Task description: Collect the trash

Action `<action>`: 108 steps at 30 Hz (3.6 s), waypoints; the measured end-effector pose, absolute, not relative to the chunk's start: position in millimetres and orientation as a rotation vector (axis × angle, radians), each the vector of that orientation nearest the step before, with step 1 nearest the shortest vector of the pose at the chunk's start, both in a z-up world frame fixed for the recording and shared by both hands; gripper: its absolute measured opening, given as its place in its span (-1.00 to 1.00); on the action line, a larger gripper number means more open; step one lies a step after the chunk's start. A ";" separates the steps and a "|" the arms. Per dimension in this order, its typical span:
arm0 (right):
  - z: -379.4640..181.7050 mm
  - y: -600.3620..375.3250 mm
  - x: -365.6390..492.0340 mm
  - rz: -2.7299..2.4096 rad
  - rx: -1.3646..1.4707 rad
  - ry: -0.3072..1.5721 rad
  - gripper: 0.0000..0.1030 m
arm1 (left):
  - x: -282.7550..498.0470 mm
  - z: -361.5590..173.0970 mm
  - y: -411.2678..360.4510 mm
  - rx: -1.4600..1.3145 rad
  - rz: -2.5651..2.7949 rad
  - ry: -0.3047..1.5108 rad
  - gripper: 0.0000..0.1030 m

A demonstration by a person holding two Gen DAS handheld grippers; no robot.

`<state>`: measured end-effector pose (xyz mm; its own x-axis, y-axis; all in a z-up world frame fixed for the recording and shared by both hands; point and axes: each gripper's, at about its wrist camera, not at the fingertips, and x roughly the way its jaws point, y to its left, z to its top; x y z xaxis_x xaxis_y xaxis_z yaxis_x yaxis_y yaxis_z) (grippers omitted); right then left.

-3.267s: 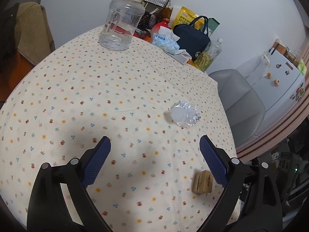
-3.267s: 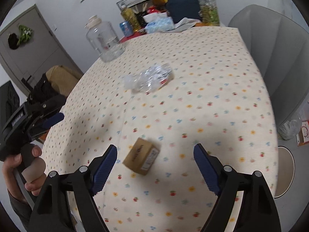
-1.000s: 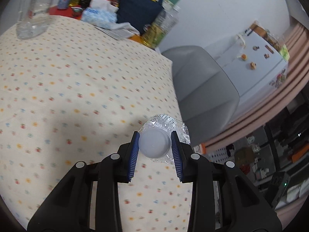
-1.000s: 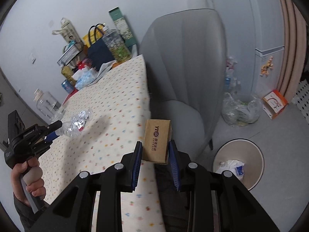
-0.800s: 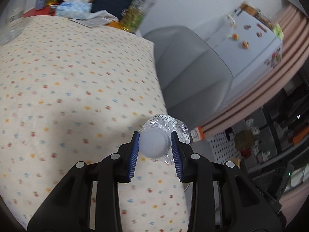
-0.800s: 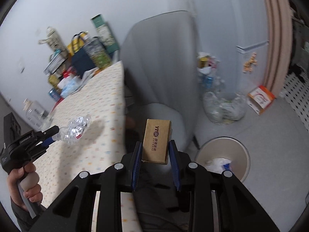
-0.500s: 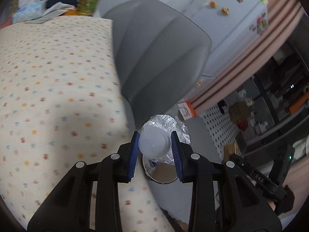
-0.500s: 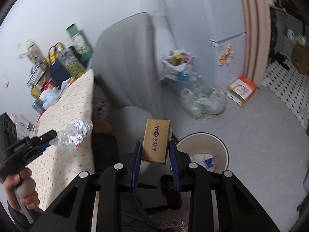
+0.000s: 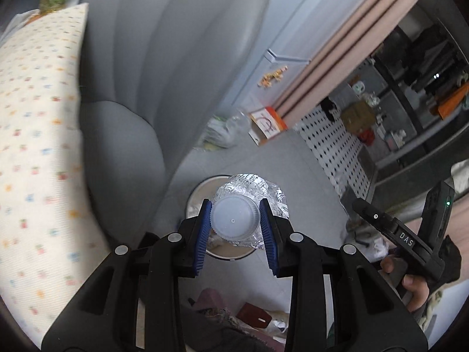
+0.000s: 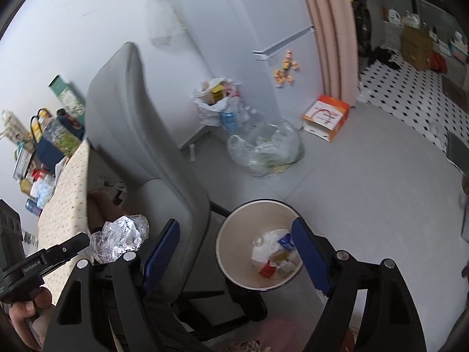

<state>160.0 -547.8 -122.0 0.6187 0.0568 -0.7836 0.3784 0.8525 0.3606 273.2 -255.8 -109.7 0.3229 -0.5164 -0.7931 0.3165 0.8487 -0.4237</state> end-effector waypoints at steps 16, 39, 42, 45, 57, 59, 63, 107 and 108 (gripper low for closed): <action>-109.9 -559.1 149.5 -0.187 0.531 0.860 0.51 | 270.1 -104.5 -267.4 -0.180 -0.505 1.070 0.89; -15.8 -476.5 126.1 -0.051 0.358 0.756 0.53 | 192.1 1.9 -159.9 -0.200 -0.375 0.802 0.88; -4.4 -465.0 121.5 -0.029 0.333 0.741 0.64 | 178.7 14.1 -147.5 -0.199 -0.352 0.761 0.89; 7.7 -452.6 114.8 -0.023 0.304 0.712 0.75 | 165.8 28.2 -134.0 -0.202 -0.324 0.727 0.89; 46.6 -408.3 89.1 0.039 0.236 0.646 0.85 | 114.7 67.5 -87.6 -0.159 -0.169 0.614 0.89; 53.3 -401.2 84.4 0.058 0.234 0.636 0.85 | 103.7 74.4 -80.7 -0.158 -0.150 0.600 0.89; 67.7 -389.5 73.4 0.094 0.225 0.608 0.85 | 83.6 85.6 -64.5 -0.165 -0.112 0.573 0.89; 97.5 -255.9 8.5 0.277 0.117 0.510 0.85 | -40.2 95.4 31.2 -0.184 0.126 0.457 0.89; 97.4 -256.0 8.2 0.274 0.117 0.510 0.85 | -40.0 95.1 31.2 -0.184 0.125 0.457 0.89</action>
<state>8.2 -256.0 97.4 0.8372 0.2875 -0.4653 -0.2295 0.9568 0.1784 -40.0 31.2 95.1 0.8901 0.0783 -0.4490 -0.1606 0.9758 -0.1482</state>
